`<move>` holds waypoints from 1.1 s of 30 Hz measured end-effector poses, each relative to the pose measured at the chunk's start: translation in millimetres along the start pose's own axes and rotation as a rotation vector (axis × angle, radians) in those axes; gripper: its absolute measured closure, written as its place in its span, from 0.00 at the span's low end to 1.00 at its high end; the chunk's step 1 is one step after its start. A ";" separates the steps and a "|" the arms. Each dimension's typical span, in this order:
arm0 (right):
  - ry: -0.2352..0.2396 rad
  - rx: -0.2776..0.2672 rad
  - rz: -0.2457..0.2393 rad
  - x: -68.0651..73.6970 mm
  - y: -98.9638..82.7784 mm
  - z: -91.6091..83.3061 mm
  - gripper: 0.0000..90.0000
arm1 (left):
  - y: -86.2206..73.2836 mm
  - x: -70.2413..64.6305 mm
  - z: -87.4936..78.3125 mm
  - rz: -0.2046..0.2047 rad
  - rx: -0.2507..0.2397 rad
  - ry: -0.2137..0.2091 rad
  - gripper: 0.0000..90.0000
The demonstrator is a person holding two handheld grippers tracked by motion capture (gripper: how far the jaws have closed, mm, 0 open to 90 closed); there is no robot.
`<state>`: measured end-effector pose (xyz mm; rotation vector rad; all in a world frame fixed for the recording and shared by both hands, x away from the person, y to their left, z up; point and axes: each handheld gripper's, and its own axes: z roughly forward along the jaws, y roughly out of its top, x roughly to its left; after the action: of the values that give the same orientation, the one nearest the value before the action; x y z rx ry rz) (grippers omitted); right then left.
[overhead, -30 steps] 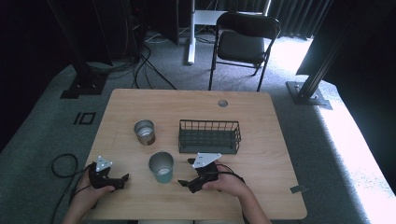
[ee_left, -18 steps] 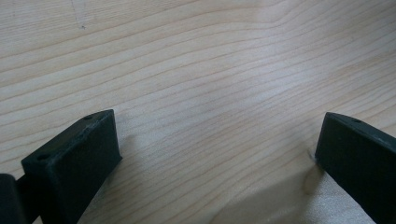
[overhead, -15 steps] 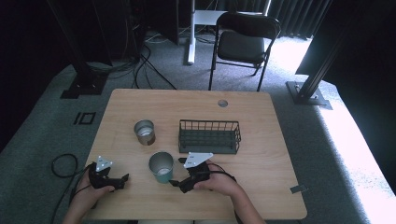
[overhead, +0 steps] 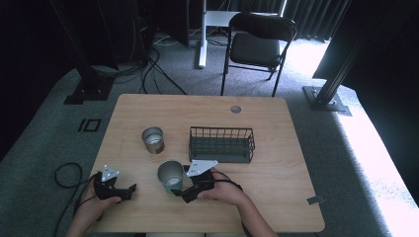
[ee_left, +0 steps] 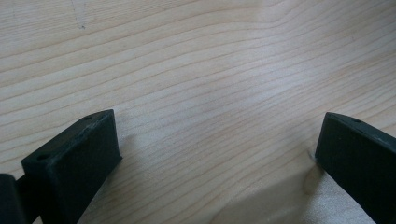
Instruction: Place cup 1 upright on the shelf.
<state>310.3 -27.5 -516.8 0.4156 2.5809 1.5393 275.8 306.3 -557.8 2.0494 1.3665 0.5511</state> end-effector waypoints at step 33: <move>-0.001 -0.076 -0.014 2.1 10.2 18.4 0.14 | 0.0 0.0 0.1 -0.001 -0.001 0.000 0.00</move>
<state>314.3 -6.8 -516.6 0.3898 2.5089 1.6258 275.8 306.3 -557.9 2.0471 1.3670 0.5509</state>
